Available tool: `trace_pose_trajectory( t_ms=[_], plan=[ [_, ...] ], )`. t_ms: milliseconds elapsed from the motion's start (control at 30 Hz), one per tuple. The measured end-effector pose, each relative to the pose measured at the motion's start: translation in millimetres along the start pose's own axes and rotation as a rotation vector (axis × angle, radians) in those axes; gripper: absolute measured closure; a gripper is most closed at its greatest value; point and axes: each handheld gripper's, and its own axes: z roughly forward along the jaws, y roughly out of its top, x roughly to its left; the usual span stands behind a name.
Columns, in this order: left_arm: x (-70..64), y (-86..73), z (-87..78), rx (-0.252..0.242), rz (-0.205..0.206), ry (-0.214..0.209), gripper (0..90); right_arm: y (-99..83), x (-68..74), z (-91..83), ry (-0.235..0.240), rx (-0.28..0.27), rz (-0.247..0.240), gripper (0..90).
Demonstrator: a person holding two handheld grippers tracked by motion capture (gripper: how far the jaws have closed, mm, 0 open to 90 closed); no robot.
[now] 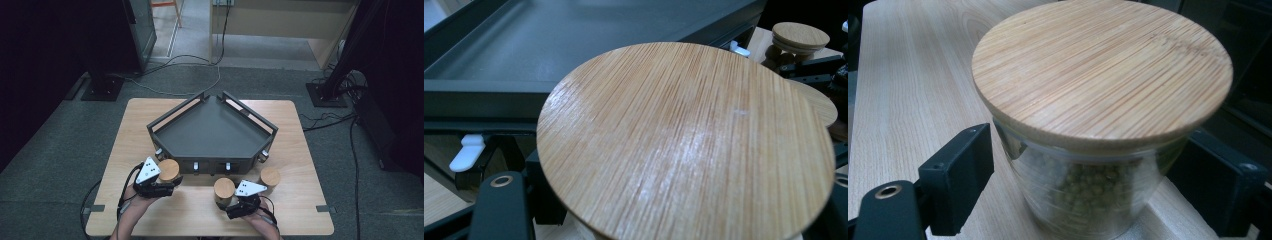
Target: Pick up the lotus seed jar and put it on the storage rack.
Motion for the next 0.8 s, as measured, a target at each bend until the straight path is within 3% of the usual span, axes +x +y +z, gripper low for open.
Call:
trace_pose_trajectory(
  t_ms=[267,367,800],
  plan=[
    [2.0,6.5,-0.9,-0.005,-0.001,-0.01,25.0,0.0,0.2,0.1,0.0,0.0,0.0,13.2],
    [5.6,7.1,-1.6,-0.016,-0.02,-0.027,25.0,0.1,0.3,0.2,-0.001,0.001,-0.001,13.2],
    [4.2,22.6,-2.4,-0.002,0.005,-0.015,25.0,0.1,0.6,0.4,-0.003,0.0,-0.002,13.2]
  ],
)
